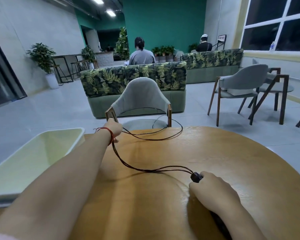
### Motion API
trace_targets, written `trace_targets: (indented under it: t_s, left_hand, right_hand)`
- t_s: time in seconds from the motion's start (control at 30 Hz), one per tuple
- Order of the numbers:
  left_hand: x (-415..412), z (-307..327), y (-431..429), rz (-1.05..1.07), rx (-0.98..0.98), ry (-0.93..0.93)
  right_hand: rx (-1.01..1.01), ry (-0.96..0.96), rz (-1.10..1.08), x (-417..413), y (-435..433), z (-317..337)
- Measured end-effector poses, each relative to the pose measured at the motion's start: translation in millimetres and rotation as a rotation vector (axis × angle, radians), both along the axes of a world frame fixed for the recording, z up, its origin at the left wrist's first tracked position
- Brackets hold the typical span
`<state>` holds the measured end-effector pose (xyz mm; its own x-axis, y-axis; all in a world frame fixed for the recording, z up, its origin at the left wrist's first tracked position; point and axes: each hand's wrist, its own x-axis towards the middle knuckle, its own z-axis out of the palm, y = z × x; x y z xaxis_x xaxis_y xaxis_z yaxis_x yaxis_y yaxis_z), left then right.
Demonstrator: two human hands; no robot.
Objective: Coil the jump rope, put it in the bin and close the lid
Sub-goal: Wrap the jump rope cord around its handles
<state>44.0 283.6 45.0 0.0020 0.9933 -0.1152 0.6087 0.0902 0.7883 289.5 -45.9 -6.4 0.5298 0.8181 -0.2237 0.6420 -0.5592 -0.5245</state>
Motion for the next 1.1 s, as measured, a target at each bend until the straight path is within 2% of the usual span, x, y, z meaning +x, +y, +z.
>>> trace_targets:
  t_s: [0.07,0.1,0.2,0.33,0.43,0.53,0.6,0.73,0.97,1.1]
  left_hand:
    - [-4,-6,-15,-0.006,0.114,0.270]
    - [-7,-9,-24,0.001,0.153,0.342]
    - [-11,-22,-61,-0.004,0.290,0.406]
    - [-12,-41,-128,-0.116,0.360,0.141]
    - [-11,-46,-186,-0.226,0.449,0.028]
    - [-13,-45,-237,-0.368,0.413,-0.090]
    - [-18,-51,-251,-0.449,0.331,-0.135]
    - [-23,-61,-252,-0.666,0.019,-0.257]
    - [-16,-69,-258,-0.603,0.130,-0.285]
    - [-19,-68,-262,-0.572,0.178,-0.285]
  right_hand:
    - [0.029,0.097,0.017,-4,1,3]
    - [0.050,0.153,0.029,-8,2,5]
    - [0.104,0.268,0.057,-18,7,6]
    - [0.217,0.461,0.068,-32,17,4]
    - [0.297,0.631,0.068,-46,28,0]
    - [0.386,0.798,0.045,-63,40,-5]
    - [0.455,0.872,0.048,-73,47,-8]
    - [0.582,0.971,0.028,-87,56,-7]
    - [0.613,1.174,-0.057,-107,65,-8]
    - [0.614,1.098,-0.019,-115,66,-10]
